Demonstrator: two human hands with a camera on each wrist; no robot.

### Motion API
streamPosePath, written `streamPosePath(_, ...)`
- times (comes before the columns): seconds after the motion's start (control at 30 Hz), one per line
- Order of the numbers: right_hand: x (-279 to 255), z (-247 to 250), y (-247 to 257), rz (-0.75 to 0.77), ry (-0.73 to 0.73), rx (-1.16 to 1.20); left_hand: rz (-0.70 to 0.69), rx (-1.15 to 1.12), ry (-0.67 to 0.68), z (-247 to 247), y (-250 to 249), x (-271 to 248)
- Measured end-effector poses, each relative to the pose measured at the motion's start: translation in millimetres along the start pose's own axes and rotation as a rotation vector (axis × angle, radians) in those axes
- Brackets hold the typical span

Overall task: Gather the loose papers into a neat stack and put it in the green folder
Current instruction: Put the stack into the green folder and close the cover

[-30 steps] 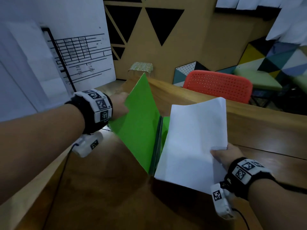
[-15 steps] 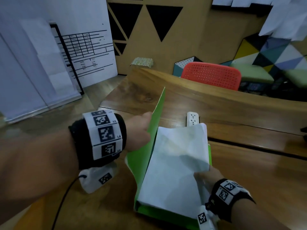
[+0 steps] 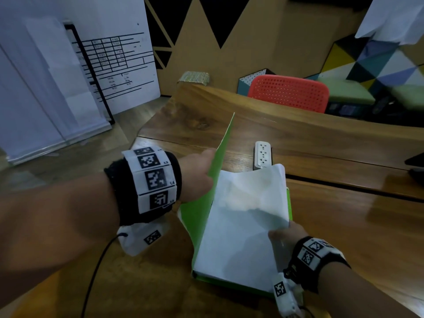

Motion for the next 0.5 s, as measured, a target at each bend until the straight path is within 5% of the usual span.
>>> streamPosePath(0.37,3.4,-2.1,-3.6,0.022,0.048,-0.161,-0.049,-0.022,0.011,-18.8,-25.1,-1.1)
streamPosePath(0.5,8.6,19.4,-10.6,-0.006,0.088,-0.247,-0.058,-0.508,0.237,-51.7,-48.9,-9.8)
Point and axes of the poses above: each hand's wrist, its own x-axis towards the middle knuckle, its own z-axis out of the back of the hand, y = z × x, the point moved 4 cm from there along x, towards the middle knuckle, and after that the axes turned 14 degrees about -y, right-handed, at the moved point
